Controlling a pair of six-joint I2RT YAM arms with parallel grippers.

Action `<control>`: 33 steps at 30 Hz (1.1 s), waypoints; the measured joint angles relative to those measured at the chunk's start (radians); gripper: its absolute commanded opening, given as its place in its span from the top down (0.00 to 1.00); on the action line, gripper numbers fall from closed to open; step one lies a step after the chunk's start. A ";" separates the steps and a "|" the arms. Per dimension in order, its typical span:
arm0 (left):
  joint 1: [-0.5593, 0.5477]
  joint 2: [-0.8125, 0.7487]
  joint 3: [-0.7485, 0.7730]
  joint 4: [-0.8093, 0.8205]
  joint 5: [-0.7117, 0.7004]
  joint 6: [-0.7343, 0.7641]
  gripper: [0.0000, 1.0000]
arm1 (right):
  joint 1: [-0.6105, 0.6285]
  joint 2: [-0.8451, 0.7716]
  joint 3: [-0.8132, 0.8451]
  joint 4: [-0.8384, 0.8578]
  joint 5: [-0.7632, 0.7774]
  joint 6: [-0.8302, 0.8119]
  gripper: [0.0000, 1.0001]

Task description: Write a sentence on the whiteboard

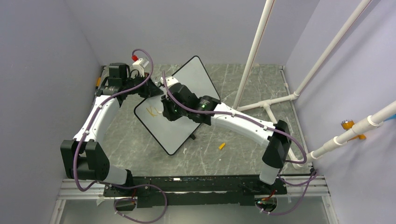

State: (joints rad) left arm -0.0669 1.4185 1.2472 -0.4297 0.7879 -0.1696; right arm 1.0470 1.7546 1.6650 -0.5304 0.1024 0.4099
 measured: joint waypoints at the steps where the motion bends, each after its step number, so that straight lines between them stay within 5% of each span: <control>1: 0.000 0.000 0.000 0.000 0.000 0.000 1.00 | 0.000 0.000 0.007 0.001 0.000 0.000 1.00; 20: 0.000 0.000 0.000 0.000 0.000 0.002 1.00 | 0.000 0.104 0.233 0.005 0.000 -0.026 1.00; 33: 0.005 0.000 -0.005 0.003 -0.003 0.004 1.00 | 0.001 0.093 0.187 0.000 0.002 -0.021 1.00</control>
State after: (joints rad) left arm -0.0624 1.4181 1.2419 -0.4267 0.7845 -0.1654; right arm 1.0477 1.8473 1.8519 -0.5304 0.1043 0.3889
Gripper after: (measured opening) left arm 0.107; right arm 0.142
